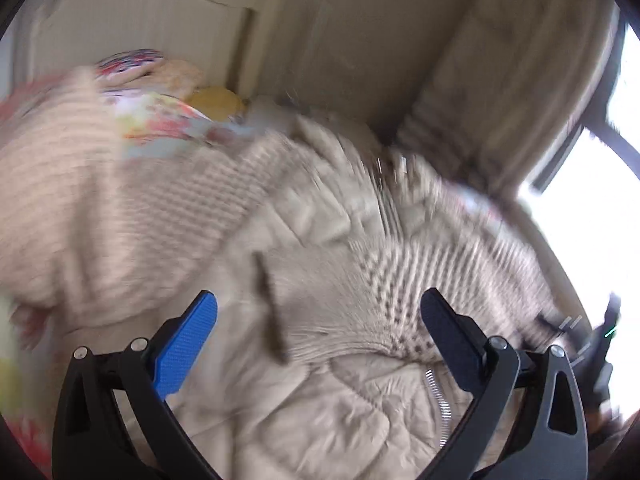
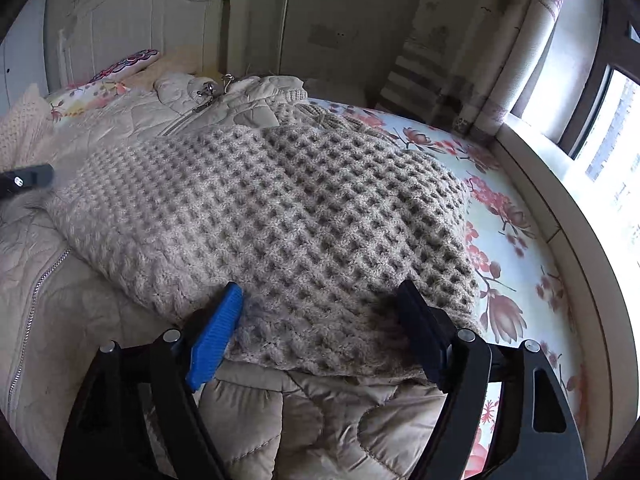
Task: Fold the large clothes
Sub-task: 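Lay the knitted sleeve across the jacket body and open the right tool, then grasp the other knitted sleeve with the left tool and fold it across the body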
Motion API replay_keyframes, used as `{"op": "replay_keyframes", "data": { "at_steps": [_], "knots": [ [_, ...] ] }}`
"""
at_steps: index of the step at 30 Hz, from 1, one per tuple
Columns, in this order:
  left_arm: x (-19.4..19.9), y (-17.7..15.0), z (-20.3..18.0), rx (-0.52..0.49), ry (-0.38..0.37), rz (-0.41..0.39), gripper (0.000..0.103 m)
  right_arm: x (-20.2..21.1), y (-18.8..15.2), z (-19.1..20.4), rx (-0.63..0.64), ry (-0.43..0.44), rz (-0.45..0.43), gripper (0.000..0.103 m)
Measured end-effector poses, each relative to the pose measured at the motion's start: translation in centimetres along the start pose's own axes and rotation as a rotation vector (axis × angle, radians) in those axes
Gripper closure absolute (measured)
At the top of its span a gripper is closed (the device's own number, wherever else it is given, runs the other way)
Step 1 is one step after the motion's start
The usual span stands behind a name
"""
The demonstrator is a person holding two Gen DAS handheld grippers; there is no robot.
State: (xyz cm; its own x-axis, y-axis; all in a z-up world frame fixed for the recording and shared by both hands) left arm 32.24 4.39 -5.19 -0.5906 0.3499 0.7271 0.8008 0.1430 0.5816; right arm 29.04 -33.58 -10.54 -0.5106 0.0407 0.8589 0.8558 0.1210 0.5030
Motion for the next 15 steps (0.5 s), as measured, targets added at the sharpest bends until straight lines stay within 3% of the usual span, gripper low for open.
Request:
{"op": "replay_keyframes", "data": {
  "at_steps": [2, 4, 8, 12, 15],
  "knots": [
    [4.9, -0.6, 4.8, 0.161, -0.071, -0.133, 0.002, -0.2, 0.1, -0.1, -0.004, 0.008, -0.003, 0.026],
    [7.9, -1.2, 10.0, 0.327, -0.118, -0.216, 0.002, -0.2, 0.1, -0.3, -0.002, 0.004, -0.004, 0.026],
    [10.2, -1.7, 20.5, 0.634, -0.187, -0.253, 0.002, -0.1, 0.0, -0.3, -0.004, 0.007, -0.005, 0.026],
    [8.8, 0.2, 26.0, 0.742, -0.228, -0.21, 0.003, 0.0, -0.1, -0.2, -0.003, 0.004, -0.005, 0.025],
    [7.8, 2.6, 27.8, 0.745, -0.271, -0.212, 0.003, 0.0, -0.1, -0.2, -0.004, 0.006, -0.005, 0.025]
  ]
}}
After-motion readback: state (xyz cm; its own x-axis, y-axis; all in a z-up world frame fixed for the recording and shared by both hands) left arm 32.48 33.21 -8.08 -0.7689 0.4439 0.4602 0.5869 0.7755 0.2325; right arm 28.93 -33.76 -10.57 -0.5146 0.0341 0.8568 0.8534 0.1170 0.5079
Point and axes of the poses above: each gripper's, at about its wrist camera, not at the fingertips, and x roughly against the way its jaws point, z to its left, y to its top, the point moved 1 cm from there along -x, roughly the way its jaws point, and after that the axes turned 12 degrees about z, right-handed, at the moved point
